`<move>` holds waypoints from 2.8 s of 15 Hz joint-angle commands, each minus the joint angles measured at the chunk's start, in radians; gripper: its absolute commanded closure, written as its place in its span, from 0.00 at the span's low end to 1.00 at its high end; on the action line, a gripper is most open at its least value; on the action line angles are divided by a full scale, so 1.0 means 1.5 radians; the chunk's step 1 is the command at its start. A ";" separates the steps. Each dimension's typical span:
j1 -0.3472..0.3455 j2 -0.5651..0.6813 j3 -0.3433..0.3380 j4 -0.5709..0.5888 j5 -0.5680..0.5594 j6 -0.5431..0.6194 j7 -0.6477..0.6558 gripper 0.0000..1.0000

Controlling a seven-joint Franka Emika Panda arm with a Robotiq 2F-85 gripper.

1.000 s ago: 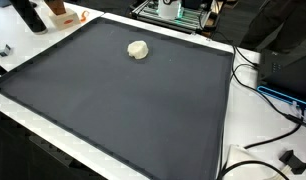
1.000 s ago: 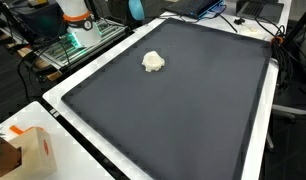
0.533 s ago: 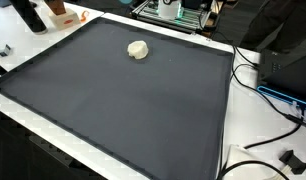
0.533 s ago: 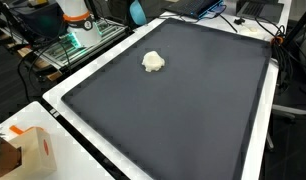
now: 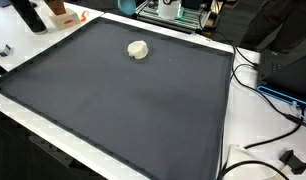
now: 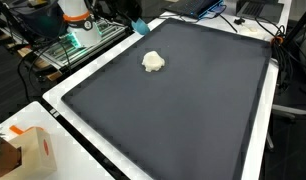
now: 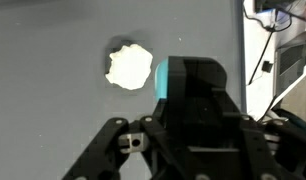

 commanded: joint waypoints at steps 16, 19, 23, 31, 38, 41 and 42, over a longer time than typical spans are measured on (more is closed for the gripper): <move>-0.117 0.358 0.026 0.190 0.129 -0.296 -0.414 0.75; -0.129 0.379 0.029 0.188 0.149 -0.281 -0.427 0.75; -0.143 0.402 0.029 0.178 0.176 -0.257 -0.459 0.75; -0.150 0.426 0.037 0.153 0.201 -0.210 -0.507 0.75; -0.134 0.467 0.044 0.161 0.244 -0.191 -0.498 0.75; -0.122 0.478 0.042 0.162 0.238 -0.159 -0.464 0.75; -0.119 0.478 0.042 0.161 0.238 -0.145 -0.455 0.75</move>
